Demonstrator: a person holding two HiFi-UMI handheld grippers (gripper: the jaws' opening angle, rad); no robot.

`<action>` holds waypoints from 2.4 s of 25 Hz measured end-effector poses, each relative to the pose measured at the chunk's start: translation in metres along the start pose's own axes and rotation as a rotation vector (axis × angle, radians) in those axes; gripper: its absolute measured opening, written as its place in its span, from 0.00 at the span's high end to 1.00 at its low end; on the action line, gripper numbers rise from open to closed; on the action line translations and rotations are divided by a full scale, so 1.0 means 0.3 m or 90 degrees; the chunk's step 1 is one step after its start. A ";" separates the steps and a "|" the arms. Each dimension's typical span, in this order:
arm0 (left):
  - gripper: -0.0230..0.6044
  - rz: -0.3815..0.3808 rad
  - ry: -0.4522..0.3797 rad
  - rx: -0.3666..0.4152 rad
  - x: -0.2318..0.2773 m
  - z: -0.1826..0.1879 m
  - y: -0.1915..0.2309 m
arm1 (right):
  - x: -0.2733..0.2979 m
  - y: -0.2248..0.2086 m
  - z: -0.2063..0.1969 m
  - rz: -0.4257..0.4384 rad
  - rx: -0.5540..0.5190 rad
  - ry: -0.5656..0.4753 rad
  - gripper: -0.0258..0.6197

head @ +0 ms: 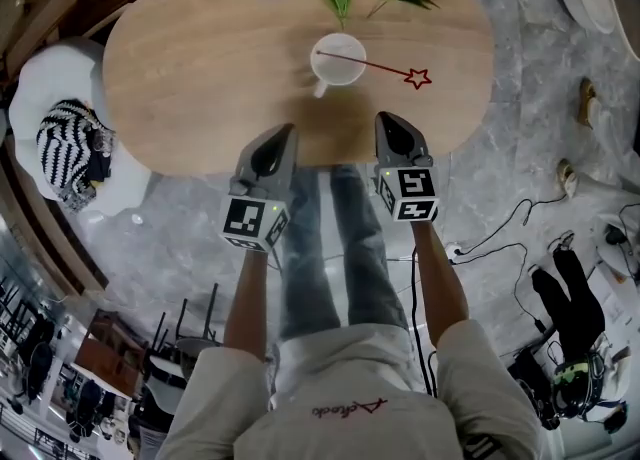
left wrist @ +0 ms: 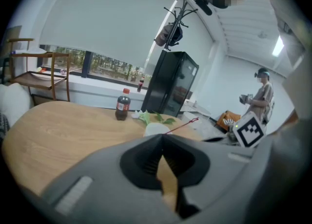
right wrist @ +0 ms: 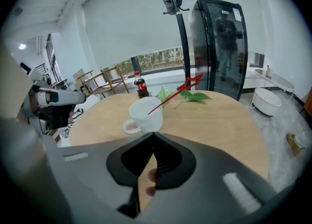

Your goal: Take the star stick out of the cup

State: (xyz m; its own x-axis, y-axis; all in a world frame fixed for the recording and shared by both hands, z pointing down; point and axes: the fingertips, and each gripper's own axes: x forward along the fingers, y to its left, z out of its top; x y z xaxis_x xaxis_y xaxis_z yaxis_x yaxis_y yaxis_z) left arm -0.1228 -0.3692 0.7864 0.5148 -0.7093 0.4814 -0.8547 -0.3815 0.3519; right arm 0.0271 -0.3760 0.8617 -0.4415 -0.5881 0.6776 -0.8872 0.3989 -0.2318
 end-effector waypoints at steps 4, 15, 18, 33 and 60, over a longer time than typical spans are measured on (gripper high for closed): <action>0.96 -0.002 0.002 0.001 0.010 0.002 0.001 | 0.054 -0.036 0.057 -0.012 0.014 -0.022 0.96; 0.96 -0.009 0.006 0.006 0.033 0.018 0.013 | 0.153 -0.067 0.152 0.010 0.055 -0.061 0.76; 0.96 -0.012 0.008 0.004 0.034 0.012 0.015 | 0.176 -0.077 0.157 0.007 0.055 -0.060 0.74; 0.96 -0.033 0.035 0.037 0.053 -0.017 -0.007 | 0.218 -0.088 0.239 0.012 0.088 -0.103 0.84; 0.96 -0.020 -0.004 0.056 -0.002 0.101 -0.066 | 0.076 0.003 0.361 0.039 0.036 -0.139 0.93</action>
State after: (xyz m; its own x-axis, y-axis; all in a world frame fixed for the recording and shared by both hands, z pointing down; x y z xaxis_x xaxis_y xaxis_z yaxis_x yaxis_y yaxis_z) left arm -0.1081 -0.3790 0.7548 0.5410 -0.7000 0.4662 -0.8410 -0.4539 0.2944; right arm 0.0016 -0.4652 0.8013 -0.5079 -0.7048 0.4953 -0.8612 0.4023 -0.3106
